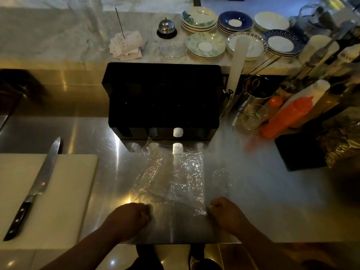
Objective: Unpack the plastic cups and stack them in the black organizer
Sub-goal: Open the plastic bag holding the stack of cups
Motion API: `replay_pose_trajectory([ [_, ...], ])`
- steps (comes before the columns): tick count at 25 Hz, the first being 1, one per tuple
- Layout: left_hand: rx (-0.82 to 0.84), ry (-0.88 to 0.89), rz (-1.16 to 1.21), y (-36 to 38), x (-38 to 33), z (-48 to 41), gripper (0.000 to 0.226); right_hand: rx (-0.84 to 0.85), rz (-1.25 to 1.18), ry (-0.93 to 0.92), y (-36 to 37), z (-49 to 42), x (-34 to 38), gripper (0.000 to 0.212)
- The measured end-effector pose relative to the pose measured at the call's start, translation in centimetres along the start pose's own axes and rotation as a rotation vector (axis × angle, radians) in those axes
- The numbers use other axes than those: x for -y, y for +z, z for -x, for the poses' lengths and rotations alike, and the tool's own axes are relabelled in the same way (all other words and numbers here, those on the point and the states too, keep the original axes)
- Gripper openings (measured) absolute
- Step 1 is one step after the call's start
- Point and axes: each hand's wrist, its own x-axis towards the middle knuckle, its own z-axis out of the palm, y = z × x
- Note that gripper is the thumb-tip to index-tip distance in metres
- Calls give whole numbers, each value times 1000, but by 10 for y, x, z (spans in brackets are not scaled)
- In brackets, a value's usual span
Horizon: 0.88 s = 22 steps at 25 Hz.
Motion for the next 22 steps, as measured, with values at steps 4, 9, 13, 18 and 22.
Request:
replay_pose_trajectory([
  [4, -228, 115, -51, -12, -35, -7, 29, -80, -315, 43, 14, -2, 24, 11],
  [9, -355, 260, -115, -36, -86, -12, 36, 20, -399, 40, 25, 2, 61, 18],
  [13, -392, 299, -25, -58, -101, -5, 48, 79, -643, 29, 29, 18, 97, 13],
  [18, -390, 263, -69, -84, -86, 11, 69, 274, -867, -45, 33, 41, 149, 17],
  [22, -568, 191, 2, -113, -67, 23, 43, 454, -954, -111, 40, 56, 190, 31],
])
